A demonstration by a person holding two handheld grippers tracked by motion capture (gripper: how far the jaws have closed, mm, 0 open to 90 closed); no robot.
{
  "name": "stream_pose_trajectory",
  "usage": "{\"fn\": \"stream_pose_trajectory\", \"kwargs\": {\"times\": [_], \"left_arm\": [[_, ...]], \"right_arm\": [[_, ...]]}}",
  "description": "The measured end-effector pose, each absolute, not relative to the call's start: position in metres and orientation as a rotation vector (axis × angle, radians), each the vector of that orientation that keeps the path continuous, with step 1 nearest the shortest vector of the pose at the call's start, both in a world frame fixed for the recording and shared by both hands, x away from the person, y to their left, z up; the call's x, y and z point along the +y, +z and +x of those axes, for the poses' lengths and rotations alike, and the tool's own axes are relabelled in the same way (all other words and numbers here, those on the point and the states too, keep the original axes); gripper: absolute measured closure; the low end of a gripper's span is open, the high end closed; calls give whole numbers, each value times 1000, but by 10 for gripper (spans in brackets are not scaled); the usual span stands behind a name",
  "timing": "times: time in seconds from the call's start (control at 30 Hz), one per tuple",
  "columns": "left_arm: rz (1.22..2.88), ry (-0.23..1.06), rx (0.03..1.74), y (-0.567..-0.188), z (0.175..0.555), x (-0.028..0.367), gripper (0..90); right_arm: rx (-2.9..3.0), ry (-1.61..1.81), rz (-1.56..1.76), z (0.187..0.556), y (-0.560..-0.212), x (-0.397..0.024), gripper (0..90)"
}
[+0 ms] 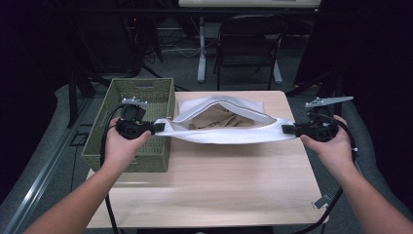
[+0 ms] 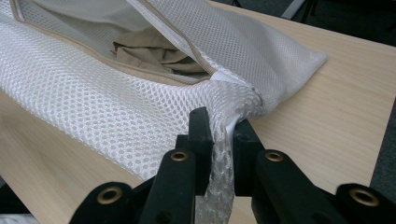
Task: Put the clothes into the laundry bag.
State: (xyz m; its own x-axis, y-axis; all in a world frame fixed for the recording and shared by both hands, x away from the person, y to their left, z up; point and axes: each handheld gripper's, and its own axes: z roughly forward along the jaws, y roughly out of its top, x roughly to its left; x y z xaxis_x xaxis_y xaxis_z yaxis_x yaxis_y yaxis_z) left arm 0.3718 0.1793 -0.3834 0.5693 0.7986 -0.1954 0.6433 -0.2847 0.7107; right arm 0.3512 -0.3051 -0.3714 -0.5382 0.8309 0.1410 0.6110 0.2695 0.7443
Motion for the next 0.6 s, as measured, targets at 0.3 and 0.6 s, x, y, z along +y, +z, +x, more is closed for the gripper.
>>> {"fn": "stream_pose_trajectory", "kwargs": {"times": [0.3,0.6], "left_arm": [[2060,254,1158,-407,356,179,819],[2069,217,1162,-435,338,180,813]], "right_arm": [[2301,1093,1323,338,-390,-300,807],[2313,1059,1340,325,-416,-297,795]]}}
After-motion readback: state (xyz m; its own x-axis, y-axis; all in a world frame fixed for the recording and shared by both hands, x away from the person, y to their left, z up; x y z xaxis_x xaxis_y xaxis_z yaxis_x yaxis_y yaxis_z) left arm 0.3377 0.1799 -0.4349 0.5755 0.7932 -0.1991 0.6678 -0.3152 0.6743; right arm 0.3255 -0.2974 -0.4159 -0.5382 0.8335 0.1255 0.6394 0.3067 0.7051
